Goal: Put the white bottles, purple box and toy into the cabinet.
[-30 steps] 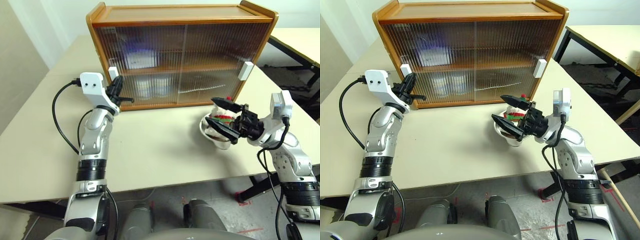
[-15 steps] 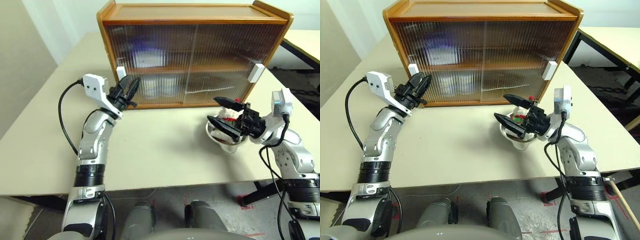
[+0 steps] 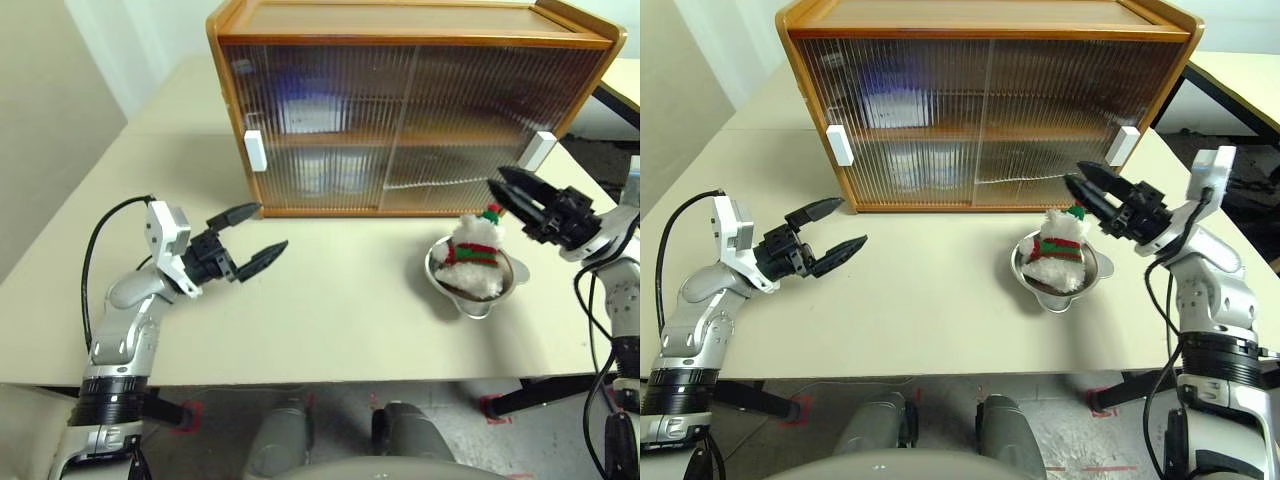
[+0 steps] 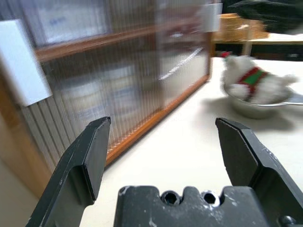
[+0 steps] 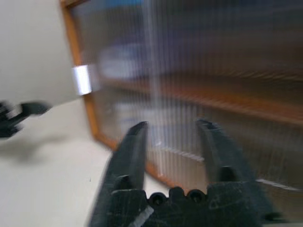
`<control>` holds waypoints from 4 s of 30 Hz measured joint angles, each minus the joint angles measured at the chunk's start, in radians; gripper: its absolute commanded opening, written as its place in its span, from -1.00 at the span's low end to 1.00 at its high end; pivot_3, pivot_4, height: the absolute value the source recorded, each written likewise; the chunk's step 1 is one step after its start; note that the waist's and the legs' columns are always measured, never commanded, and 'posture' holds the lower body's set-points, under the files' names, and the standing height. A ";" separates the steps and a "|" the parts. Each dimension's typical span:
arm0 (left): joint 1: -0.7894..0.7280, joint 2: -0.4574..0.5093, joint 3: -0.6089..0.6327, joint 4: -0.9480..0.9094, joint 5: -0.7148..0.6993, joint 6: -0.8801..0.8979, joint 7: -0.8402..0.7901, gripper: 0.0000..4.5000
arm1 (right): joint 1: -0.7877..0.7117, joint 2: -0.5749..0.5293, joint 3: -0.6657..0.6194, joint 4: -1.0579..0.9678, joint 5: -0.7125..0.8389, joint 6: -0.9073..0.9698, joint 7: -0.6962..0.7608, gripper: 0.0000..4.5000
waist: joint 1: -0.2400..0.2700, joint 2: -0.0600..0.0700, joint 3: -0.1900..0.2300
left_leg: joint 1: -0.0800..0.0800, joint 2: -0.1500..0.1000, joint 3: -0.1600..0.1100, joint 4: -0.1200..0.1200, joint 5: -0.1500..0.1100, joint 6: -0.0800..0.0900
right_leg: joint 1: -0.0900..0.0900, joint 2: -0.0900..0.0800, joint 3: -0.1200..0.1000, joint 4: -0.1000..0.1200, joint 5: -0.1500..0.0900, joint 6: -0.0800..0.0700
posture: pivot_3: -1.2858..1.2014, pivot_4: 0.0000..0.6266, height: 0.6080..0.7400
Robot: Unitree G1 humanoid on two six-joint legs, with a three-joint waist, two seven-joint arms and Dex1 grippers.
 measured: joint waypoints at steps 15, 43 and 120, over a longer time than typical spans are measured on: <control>0.046 -0.014 -0.028 0.016 0.014 -0.060 -0.049 1.00 | -0.054 -0.067 -0.055 0.166 -0.161 -0.135 -0.214 -0.98 | 0.003 0.001 0.000 | -0.002 -0.001 0.000 0.000 0.003 0.005 | 0.000 -0.001 -0.001 0.000 -0.001 0.002 | 0.14 -1.00 1.00; 0.035 -0.018 -0.071 0.077 0.065 -0.140 -0.056 1.00 | -0.184 -0.099 0.035 0.327 -0.358 -0.125 -0.440 -0.98 | 0.001 0.002 -0.001 | -0.003 -0.001 0.000 0.001 0.004 0.006 | 0.000 0.000 -0.001 0.001 -0.001 0.003 | 0.14 -1.00 1.00; 0.086 -0.105 -0.032 -0.085 -0.162 -0.002 -0.036 1.00 | -0.353 0.153 0.287 0.180 -0.328 0.048 -0.136 -0.89 | 0.010 0.005 -0.002 | 0.000 0.003 -0.002 0.002 0.003 0.005 | -0.002 0.009 -0.001 0.008 -0.001 -0.001 | 0.20 -1.00 1.00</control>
